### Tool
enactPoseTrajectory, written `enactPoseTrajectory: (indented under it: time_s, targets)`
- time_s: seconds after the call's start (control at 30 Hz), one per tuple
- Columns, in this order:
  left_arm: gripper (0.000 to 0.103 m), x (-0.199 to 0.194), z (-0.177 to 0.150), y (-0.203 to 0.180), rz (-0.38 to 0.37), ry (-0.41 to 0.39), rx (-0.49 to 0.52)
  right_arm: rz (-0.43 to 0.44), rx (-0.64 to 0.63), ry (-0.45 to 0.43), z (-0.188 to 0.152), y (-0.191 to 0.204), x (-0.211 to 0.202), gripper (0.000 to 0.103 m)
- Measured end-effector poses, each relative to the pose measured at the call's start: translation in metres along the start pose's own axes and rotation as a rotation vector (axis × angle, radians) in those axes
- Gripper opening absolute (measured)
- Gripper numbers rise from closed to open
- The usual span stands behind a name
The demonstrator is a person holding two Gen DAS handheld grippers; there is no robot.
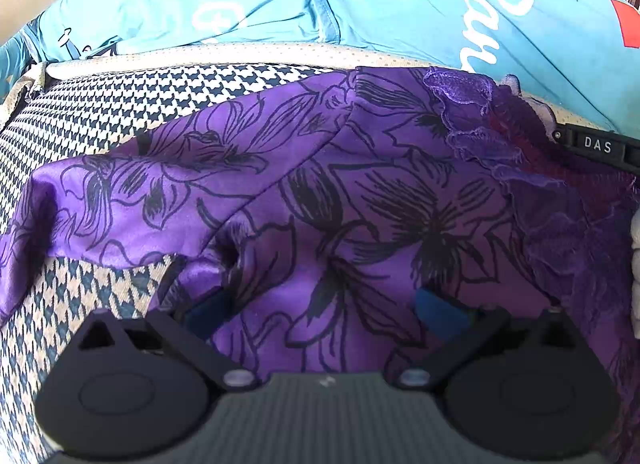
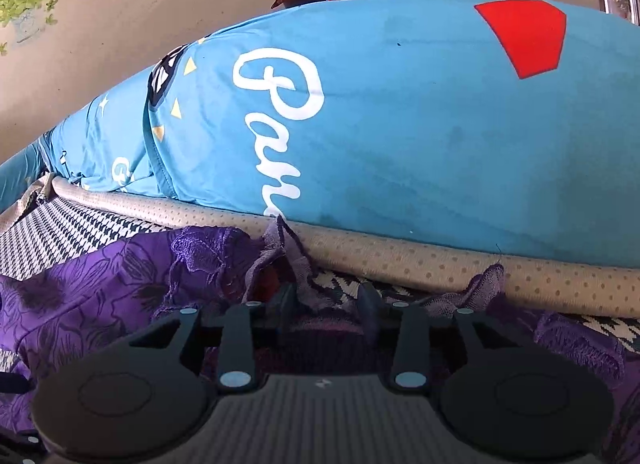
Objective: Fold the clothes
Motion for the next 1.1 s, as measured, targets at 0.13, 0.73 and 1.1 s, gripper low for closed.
enactPoseTrajectory:
  time_s: [0.13,0.73,1.1]
  targets:
    - [0.103,0.0,0.0,0.0,-0.004,0.001,0.001,0.027,0.019,-0.005,0.001,0.0,-0.002,0.039]
    - [0.103,0.001,0.0,0.0,-0.005,-0.005,0.01,0.091,-0.115,-0.009,-0.005,0.027,-0.005,0.018]
    - [0.103,-0.002,0.001,0.001,-0.003,-0.014,0.008,-0.13,-0.083,-0.241,0.037,0.007,-0.01,0.005]
Point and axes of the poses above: each gripper's, at about its wrist camera, not at the fingertips, and x roughly the way its jaws point, y to its left, z to its top, the point moved 10 cm from there along x, roughly the way its jaws point, and after that the axes turned 15 degrees about -y, right-handed, at the moved point
